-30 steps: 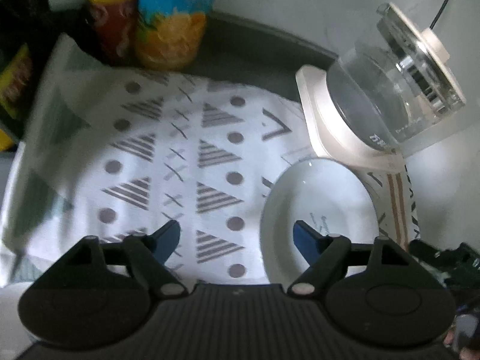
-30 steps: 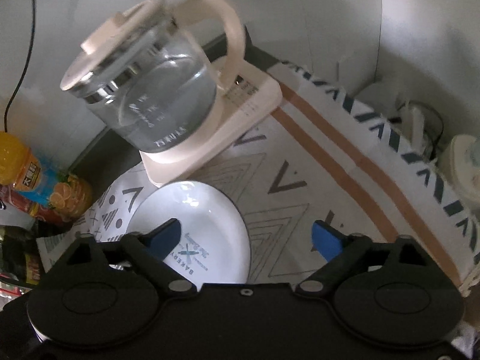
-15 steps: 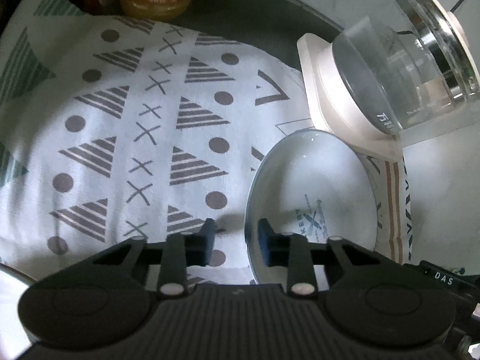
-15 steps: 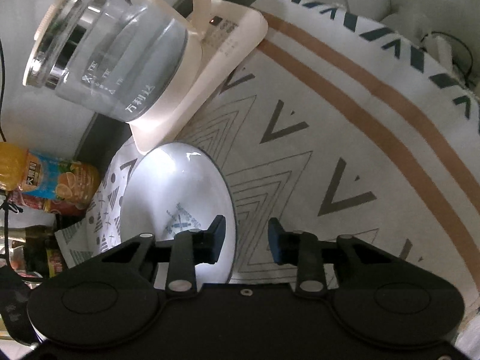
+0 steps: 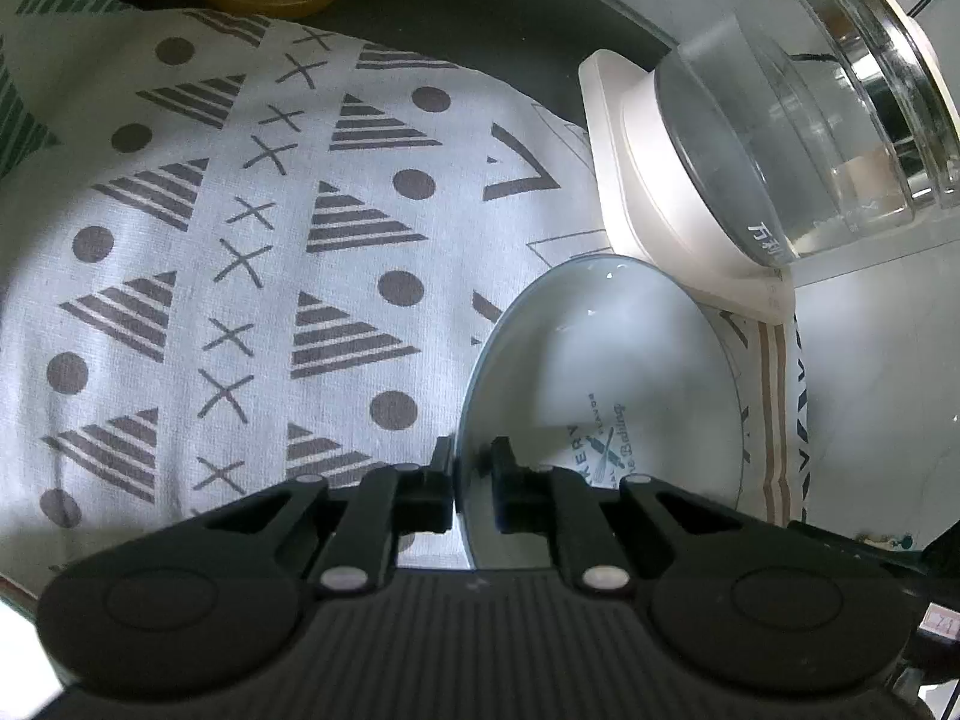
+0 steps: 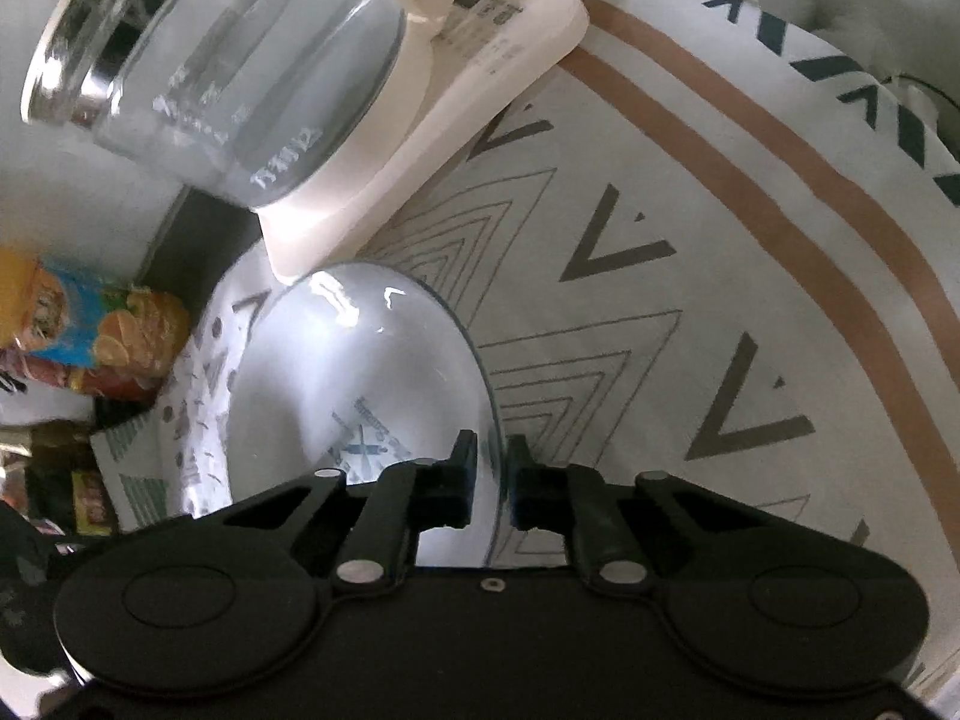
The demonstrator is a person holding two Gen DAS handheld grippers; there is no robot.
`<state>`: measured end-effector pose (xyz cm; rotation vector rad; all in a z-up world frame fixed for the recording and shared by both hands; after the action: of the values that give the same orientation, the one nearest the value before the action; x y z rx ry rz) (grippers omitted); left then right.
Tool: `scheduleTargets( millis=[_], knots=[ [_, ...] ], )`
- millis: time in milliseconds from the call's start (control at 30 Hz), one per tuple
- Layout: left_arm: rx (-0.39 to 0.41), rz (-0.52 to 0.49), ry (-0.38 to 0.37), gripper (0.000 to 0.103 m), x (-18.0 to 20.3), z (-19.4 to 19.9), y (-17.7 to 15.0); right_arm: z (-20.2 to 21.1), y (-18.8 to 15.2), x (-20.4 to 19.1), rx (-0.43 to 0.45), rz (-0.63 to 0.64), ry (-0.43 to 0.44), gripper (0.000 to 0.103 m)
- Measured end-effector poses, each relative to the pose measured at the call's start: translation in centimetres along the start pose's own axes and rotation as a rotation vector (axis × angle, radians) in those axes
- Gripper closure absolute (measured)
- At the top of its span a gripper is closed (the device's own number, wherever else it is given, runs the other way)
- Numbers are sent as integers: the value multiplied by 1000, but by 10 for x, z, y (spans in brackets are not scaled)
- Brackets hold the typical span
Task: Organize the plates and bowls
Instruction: 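Lift the 'Bakery' plate with both grippers and carry it toward the plate stack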
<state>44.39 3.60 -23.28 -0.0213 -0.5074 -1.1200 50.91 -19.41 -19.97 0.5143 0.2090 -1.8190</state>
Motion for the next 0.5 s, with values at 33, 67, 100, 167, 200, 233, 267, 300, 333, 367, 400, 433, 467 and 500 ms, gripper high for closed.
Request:
scheduleTargets(
  millis=[33,67,100,167,200,233,267,300,333,367,400,433,467,500],
  knots=[
    [6,2,2,93,0,1,0,0,-1,-1,2,7,-6,93],
    [17,-1,3,93,-1,4,1,1,-2,-2,9,12,-10,93],
    [31,-6,2,93,-1,7,3,2,-2,-3,17,17,-6,93],
    [56,-18,-2,93,-4,14,6,9,-3,-8,48,45,40,93],
    [63,-23,-4,93,-4,17,6,13,-2,-11,57,60,62,93],
    [73,-28,-8,94,-4,20,7,17,-2,-15,62,75,78,93],
    [82,-30,-15,94,-4,23,8,20,-2,-18,65,92,84,93],
    [91,-27,-22,94,-5,26,8,23,-2,-22,68,117,86,93],
    [96,-24,-25,94,-5,28,8,24,-2,-25,70,132,85,93],
    [103,-19,-28,94,-5,30,9,27,-2,-27,75,143,88,93],
    [111,-17,-28,94,-8,35,9,29,-2,-29,81,144,93,93],
    [131,-30,-34,94,-8,38,9,30,-2,-31,83,141,95,93],
    [139,-28,-35,94,-10,41,10,30,-2,-33,85,144,95,93],
    [144,-24,-38,94,-11,43,9,31,-3,-36,88,154,95,93]
  ],
)
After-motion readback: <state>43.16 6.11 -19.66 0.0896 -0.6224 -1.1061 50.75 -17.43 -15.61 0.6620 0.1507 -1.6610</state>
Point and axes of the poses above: each gripper's, at about its wrist camera, not at the fingertips, and z roughly against the way its jaws point, x to its right, y to its top, the point moved 3 cm from there along -z, roughly the way its jaws point, and after that the axes turned 8 degrees about -z, right-handed, at the moved point
